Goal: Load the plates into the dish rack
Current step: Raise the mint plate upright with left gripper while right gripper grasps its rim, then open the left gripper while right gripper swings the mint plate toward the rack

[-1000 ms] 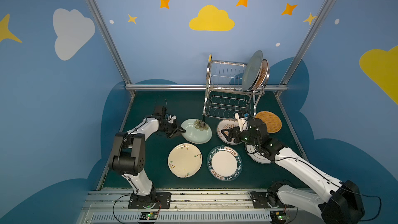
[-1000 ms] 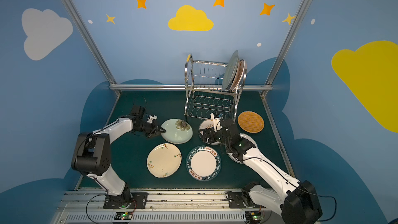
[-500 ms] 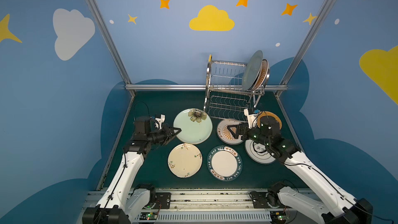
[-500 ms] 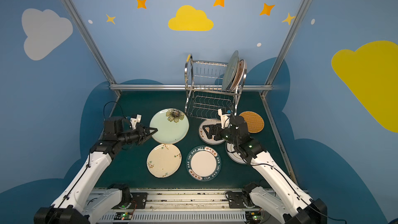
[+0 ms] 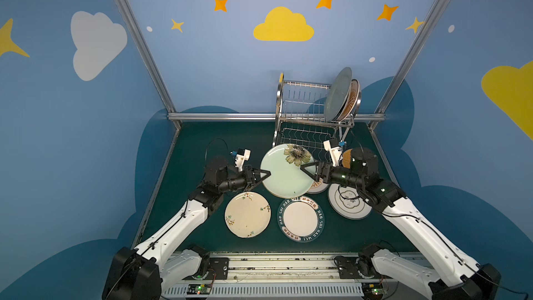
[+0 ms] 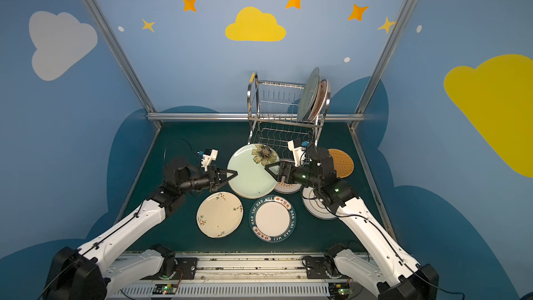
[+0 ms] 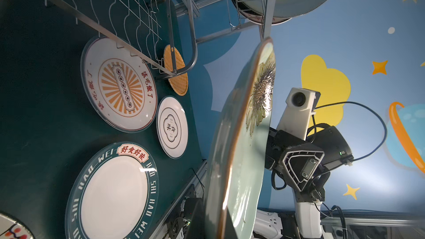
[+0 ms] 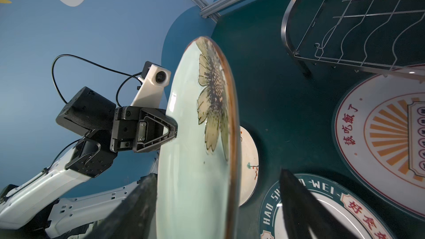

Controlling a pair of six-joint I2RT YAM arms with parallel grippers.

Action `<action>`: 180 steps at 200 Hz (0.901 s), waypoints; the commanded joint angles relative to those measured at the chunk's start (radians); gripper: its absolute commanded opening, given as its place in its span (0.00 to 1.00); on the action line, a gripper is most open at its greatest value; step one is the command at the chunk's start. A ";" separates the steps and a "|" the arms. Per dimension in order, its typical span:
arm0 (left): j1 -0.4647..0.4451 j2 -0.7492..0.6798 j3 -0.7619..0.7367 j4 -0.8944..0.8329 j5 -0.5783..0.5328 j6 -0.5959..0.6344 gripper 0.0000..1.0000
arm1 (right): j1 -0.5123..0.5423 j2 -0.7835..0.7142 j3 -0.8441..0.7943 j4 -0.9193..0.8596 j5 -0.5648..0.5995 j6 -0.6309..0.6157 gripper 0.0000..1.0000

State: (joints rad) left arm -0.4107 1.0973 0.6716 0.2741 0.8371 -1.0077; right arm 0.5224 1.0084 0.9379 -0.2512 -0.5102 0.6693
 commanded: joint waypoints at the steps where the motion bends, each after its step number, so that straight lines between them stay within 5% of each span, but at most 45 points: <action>1: -0.018 0.000 0.071 0.153 -0.017 0.013 0.04 | 0.011 -0.015 0.016 0.033 -0.043 0.071 0.71; 64: -0.042 0.056 0.070 0.239 -0.008 0.008 0.04 | 0.018 -0.056 -0.014 0.023 0.056 0.174 0.39; 97: -0.043 0.079 0.079 0.212 -0.024 0.046 0.05 | 0.039 -0.057 -0.025 0.089 0.104 0.221 0.04; 106: -0.044 0.090 0.087 0.184 -0.036 0.068 0.20 | 0.058 -0.059 -0.020 0.100 0.138 0.225 0.00; 124: -0.043 0.101 0.109 0.095 -0.076 0.110 0.76 | 0.090 -0.066 0.014 0.069 0.243 0.209 0.00; 134: -0.037 0.088 0.116 0.048 -0.100 0.125 0.98 | 0.107 -0.077 0.041 0.036 0.318 0.191 0.00; 180: 0.093 -0.161 0.140 -0.346 -0.287 0.164 1.00 | 0.146 -0.066 0.264 -0.142 0.585 0.053 0.00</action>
State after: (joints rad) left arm -0.3862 1.0828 0.7700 0.1562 0.6655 -0.8921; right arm 0.6521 0.9680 1.0168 -0.4377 -0.1043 0.8055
